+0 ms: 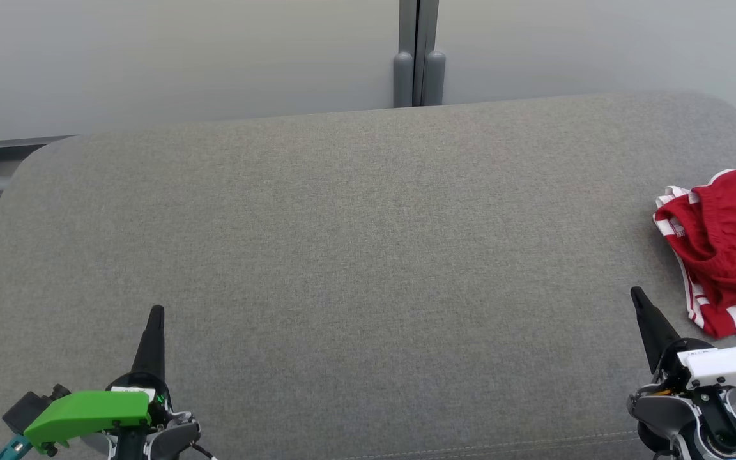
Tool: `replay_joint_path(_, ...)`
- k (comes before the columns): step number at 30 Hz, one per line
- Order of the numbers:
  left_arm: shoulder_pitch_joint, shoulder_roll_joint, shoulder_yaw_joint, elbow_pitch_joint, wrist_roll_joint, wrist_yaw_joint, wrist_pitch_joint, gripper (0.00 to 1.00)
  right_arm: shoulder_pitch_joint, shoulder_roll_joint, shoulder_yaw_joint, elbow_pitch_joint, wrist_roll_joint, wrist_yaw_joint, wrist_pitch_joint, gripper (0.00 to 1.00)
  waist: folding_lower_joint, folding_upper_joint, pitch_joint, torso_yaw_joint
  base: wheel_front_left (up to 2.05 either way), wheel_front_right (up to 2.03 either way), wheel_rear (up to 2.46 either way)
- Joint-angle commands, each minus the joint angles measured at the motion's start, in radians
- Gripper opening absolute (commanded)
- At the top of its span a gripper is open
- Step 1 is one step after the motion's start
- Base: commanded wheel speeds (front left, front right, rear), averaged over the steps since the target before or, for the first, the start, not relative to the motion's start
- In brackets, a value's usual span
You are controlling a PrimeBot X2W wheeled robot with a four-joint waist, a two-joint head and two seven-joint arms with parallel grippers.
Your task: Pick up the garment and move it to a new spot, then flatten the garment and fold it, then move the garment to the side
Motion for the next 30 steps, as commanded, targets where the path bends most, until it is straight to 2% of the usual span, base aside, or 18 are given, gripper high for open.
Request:
replay_joint_path(1, -0.017, -0.004, 0.012, -0.007, -0.010, -0.010, 0.003, 0.00, -0.013, -0.005, -0.007, 0.002, 0.024, 0.000, 0.007, 0.00, 0.0000, -0.0001, 0.001, 0.000, 0.00, 0.00, 0.00)
replay_joint_path(18, -0.016, -0.038, 0.052, -0.006, -0.081, -0.040, 0.025, 0.00, -0.012, -0.003, -0.035, 0.007, 0.133, 0.000, 0.028, 0.00, 0.0000, -0.0001, 0.006, 0.002, 0.00, 0.00, 0.00)
replay_joint_path(30, -0.016, -0.037, 0.051, -0.006, -0.078, -0.038, 0.024, 0.00, -0.013, -0.001, -0.036, 0.007, 0.125, 0.000, 0.031, 0.00, 0.0000, -0.0001, 0.006, 0.002, 0.00, 0.00, 0.00)
